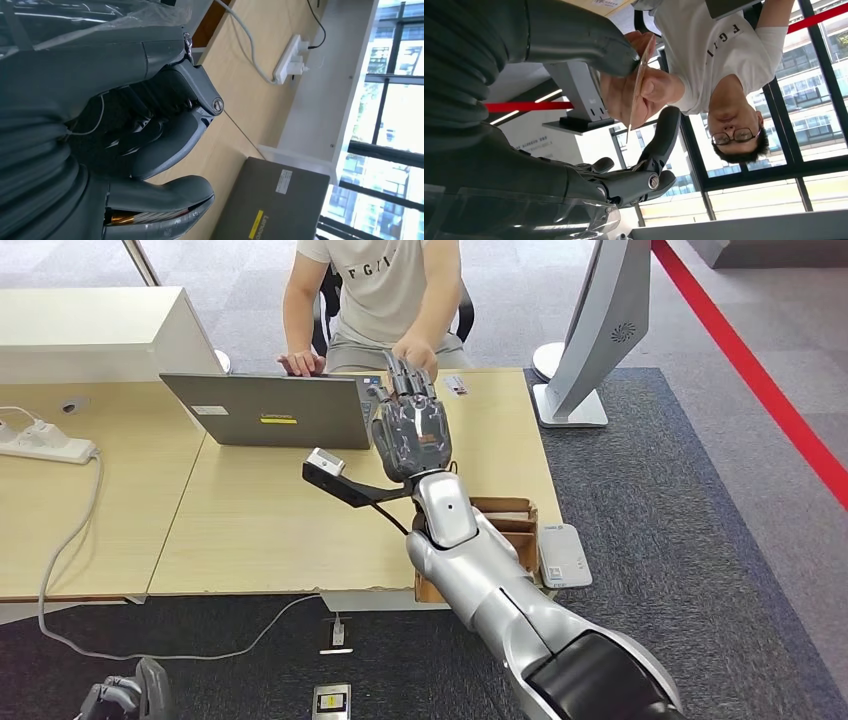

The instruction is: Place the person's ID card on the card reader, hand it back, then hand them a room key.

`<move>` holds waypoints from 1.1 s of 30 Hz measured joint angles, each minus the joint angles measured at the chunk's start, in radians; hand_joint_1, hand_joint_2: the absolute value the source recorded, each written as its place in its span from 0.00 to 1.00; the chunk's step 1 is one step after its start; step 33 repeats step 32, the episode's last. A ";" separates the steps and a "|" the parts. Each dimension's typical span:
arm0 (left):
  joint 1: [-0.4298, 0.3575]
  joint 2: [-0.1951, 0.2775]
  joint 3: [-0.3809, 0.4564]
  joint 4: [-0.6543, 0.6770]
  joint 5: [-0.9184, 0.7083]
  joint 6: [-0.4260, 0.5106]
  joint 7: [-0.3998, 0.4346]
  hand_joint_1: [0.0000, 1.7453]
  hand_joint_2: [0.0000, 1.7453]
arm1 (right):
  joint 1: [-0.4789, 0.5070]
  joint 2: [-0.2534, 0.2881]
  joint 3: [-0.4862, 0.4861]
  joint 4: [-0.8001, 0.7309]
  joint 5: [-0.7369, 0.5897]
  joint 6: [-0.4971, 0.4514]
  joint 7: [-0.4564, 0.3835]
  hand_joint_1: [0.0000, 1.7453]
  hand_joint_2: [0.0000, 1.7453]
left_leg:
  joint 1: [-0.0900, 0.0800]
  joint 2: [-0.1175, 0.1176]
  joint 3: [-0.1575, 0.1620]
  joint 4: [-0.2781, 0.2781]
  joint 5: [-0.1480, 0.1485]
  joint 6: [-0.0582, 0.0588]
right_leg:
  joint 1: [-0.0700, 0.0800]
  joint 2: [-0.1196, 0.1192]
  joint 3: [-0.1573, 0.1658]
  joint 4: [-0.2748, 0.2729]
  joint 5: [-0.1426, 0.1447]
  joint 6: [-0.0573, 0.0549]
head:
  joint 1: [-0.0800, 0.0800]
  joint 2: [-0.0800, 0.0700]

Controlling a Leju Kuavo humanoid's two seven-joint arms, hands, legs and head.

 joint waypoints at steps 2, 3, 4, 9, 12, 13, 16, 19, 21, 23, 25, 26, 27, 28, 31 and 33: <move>-0.002 0.010 -0.012 0.006 0.002 0.000 0.000 1.00 1.00 | 0.000 0.000 0.001 0.000 -0.015 0.000 -0.007 0.00 1.00 | 0.000 0.000 0.000 0.000 0.000 0.000 | 0.000 0.000 0.000 0.000 0.000 0.000 | 0.000 0.000; -0.003 0.015 -0.018 0.010 0.003 0.000 0.000 1.00 1.00 | 0.000 0.000 0.003 0.001 -0.023 0.000 -0.010 0.00 1.00 | 0.000 0.000 0.000 0.000 0.000 0.000 | 0.000 0.000 0.000 0.000 0.000 0.000 | 0.000 0.000; -0.005 0.021 -0.023 0.013 0.004 0.000 0.000 1.00 1.00 | 0.000 0.001 0.005 0.001 -0.031 0.000 -0.014 0.00 1.00 | 0.000 0.000 0.000 0.000 0.000 0.000 | 0.000 0.000 0.000 0.000 0.000 0.000 | 0.000 0.000; -0.016 0.046 -0.048 0.024 0.018 0.000 0.000 1.00 1.00 | 0.003 0.001 0.024 -0.013 -0.068 0.000 -0.078 0.00 1.00 | 0.000 0.000 0.000 0.000 0.000 0.000 | 0.000 0.000 0.001 0.000 0.000 0.000 | 0.000 0.000; -0.019 0.058 -0.057 0.026 0.025 0.000 0.000 1.00 1.00 | 0.016 0.002 0.027 -0.046 -0.067 0.000 -0.146 0.00 1.00 | 0.000 0.000 0.000 0.000 0.000 0.000 | 0.000 0.000 0.001 0.000 0.000 0.000 | 0.000 0.000; -0.019 0.060 -0.058 0.025 0.027 0.000 0.000 1.00 1.00 | 0.024 0.002 0.027 -0.060 -0.062 0.000 -0.171 0.00 1.00 | 0.000 0.000 0.000 0.000 0.000 0.000 | 0.000 0.000 0.001 0.000 0.000 0.000 | 0.000 0.000; -0.016 0.063 -0.057 0.024 0.032 0.000 0.000 1.00 1.00 | 0.052 0.001 0.027 -0.105 -0.058 -0.001 -0.229 0.00 1.00 | 0.000 0.000 0.000 0.000 0.000 0.000 | 0.000 0.000 0.001 0.000 0.000 0.000 | 0.000 0.000; -0.012 0.064 -0.055 0.017 0.034 0.000 0.000 1.00 1.00 | 0.090 -0.001 0.027 -0.160 -0.096 -0.001 -0.268 0.00 1.00 | 0.000 0.000 0.000 0.000 0.000 0.000 | 0.000 0.000 0.000 0.000 0.000 0.000 | 0.000 0.000; -0.008 0.063 -0.053 0.014 0.031 0.000 0.000 1.00 1.00 | 0.122 -0.004 0.027 -0.205 -0.136 -0.001 -0.286 0.00 1.00 | 0.000 0.000 0.001 0.000 0.000 0.000 | 0.000 0.000 0.000 0.000 0.000 0.000 | 0.000 0.000; -0.003 0.059 -0.050 0.010 0.024 0.000 0.000 1.00 1.00 | 0.163 -0.015 0.028 -0.261 -0.185 0.002 -0.295 0.00 1.00 | 0.000 0.000 0.001 0.000 0.000 0.000 | 0.000 0.000 0.000 -0.001 0.000 0.000 | 0.000 0.000; 0.003 0.053 -0.045 0.004 0.013 0.001 0.000 1.00 1.00 | 0.215 -0.034 0.032 -0.329 -0.239 0.006 -0.297 0.00 1.00 | 0.000 0.000 0.001 0.000 0.000 0.000 | 0.000 0.000 0.000 -0.001 0.000 0.000 | 0.000 0.000; 0.006 0.050 -0.043 0.002 0.009 0.001 0.000 1.00 1.00 | 0.240 -0.046 0.034 -0.363 -0.265 0.008 -0.296 0.00 1.00 | 0.000 0.000 0.001 0.000 0.000 0.000 | 0.000 0.000 0.000 -0.001 0.000 0.000 | 0.000 0.000; 0.008 0.046 -0.039 0.000 0.005 0.001 0.000 1.00 1.00 | 0.265 -0.060 0.037 -0.398 -0.294 0.009 -0.295 0.00 1.00 | 0.000 0.000 0.001 0.000 0.000 0.000 | 0.000 0.000 0.000 -0.001 0.000 0.000 | 0.000 0.000; 0.010 0.042 -0.036 -0.001 0.000 0.001 0.000 1.00 1.00 | 0.288 -0.074 0.039 -0.431 -0.323 0.010 -0.293 0.00 1.00 | 0.000 0.000 0.001 0.000 0.000 0.000 | 0.000 0.000 0.000 -0.001 0.000 0.000 | 0.000 0.000; 0.018 0.030 -0.025 -0.008 -0.012 0.001 0.000 1.00 1.00 | 0.356 -0.122 0.043 -0.526 -0.426 0.009 -0.290 0.00 1.00 | 0.000 0.000 0.001 0.000 0.000 0.000 | 0.000 0.000 0.000 -0.001 0.000 0.000 | 0.000 0.000; 0.020 0.029 -0.023 -0.010 -0.014 0.001 0.000 1.00 1.00 | 0.368 -0.130 0.043 -0.542 -0.446 0.008 -0.290 0.00 1.00 | 0.000 0.000 0.001 0.000 0.000 0.000 | 0.000 0.000 0.000 -0.001 0.000 0.000 | 0.000 0.000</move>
